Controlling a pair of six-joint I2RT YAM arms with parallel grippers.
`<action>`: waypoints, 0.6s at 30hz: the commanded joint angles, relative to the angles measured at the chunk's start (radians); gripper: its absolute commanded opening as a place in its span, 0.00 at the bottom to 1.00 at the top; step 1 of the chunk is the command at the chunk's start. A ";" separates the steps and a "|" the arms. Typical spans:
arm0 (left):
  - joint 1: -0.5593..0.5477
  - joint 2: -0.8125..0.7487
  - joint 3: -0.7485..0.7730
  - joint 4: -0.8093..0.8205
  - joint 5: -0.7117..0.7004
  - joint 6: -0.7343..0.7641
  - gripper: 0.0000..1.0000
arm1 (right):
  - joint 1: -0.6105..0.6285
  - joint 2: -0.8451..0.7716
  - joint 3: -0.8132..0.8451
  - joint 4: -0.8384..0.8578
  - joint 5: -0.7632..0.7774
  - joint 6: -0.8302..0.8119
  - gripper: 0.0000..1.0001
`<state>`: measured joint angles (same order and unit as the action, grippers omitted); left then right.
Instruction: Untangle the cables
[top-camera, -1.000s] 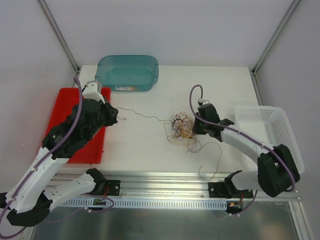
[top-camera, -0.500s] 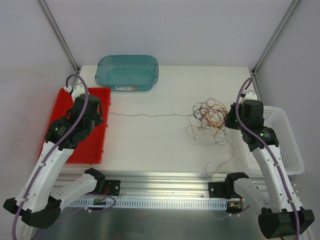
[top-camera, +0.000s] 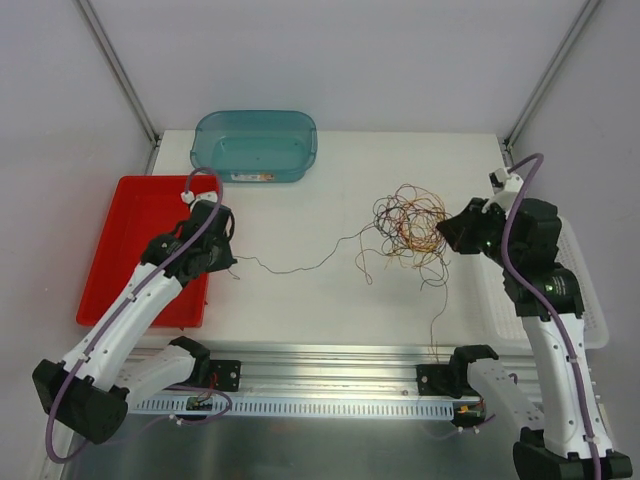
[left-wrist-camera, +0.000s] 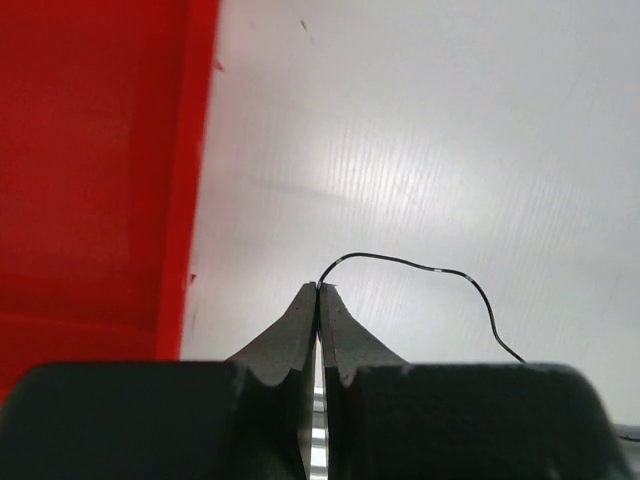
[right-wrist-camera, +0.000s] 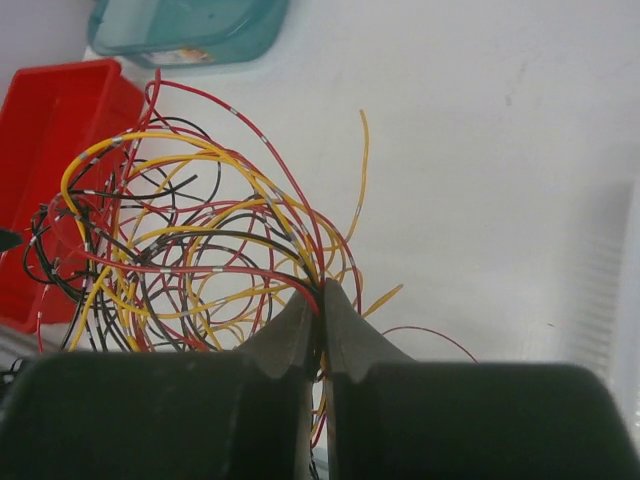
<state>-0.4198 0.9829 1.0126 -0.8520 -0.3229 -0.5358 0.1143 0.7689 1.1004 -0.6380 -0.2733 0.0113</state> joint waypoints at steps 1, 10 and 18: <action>-0.036 0.010 -0.084 0.117 0.125 -0.033 0.00 | 0.060 0.038 -0.065 0.072 -0.159 0.001 0.01; -0.234 0.039 -0.273 0.222 0.146 -0.116 0.24 | 0.295 0.127 -0.232 0.133 0.064 -0.122 0.01; -0.272 -0.090 -0.305 0.388 0.362 0.000 0.84 | 0.352 0.168 -0.269 0.181 0.132 -0.139 0.01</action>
<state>-0.6758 0.9565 0.7120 -0.5995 -0.0895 -0.5957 0.4484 0.9356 0.8330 -0.5415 -0.1749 -0.0998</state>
